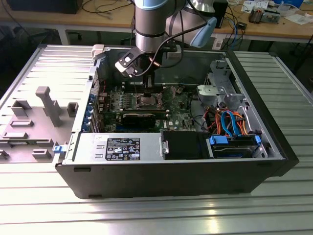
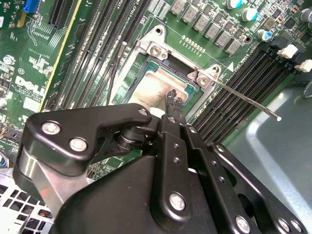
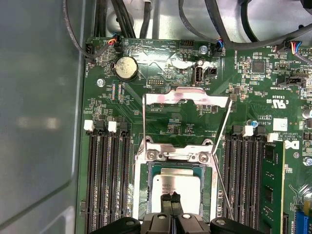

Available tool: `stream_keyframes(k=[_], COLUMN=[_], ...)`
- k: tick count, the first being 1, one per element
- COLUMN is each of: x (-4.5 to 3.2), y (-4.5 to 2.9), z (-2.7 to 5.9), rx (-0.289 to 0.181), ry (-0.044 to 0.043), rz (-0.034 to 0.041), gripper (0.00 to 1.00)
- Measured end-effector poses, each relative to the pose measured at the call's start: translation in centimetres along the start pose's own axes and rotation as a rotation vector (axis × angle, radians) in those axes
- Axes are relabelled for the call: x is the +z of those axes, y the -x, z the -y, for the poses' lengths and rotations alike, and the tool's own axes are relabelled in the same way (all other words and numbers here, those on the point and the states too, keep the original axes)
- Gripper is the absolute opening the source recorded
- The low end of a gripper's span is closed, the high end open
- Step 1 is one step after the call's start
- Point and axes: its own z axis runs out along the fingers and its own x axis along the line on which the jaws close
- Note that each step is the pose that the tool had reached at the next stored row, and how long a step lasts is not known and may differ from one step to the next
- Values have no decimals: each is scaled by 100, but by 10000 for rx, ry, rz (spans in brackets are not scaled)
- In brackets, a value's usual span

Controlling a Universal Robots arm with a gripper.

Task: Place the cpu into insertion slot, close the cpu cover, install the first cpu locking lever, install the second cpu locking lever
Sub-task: 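Close the cpu cover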

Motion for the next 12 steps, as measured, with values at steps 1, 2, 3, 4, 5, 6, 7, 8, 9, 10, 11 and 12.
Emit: stream_keyframes(k=[1,2,3,4,5,6,7,8,9,10,11,12], x=[0,0,0,0,0,0,0,0,0,-2,-13,-27], y=[0,0,0,0,0,0,0,0,0,-1,0,0], z=[0,0,0,0,0,0,0,0,0,0,0,0], rx=[-13,-23,-30,-36,-44,-52,-62,-81,-95,-95,-95,-95], ry=[0,0,0,0,1,0,0,0,0,1,0,1], rz=[0,0,1,0,0,1,0,1,1,0,0,1], gripper=[11,11,11,11,11,11,11,11,11,11,11,11])
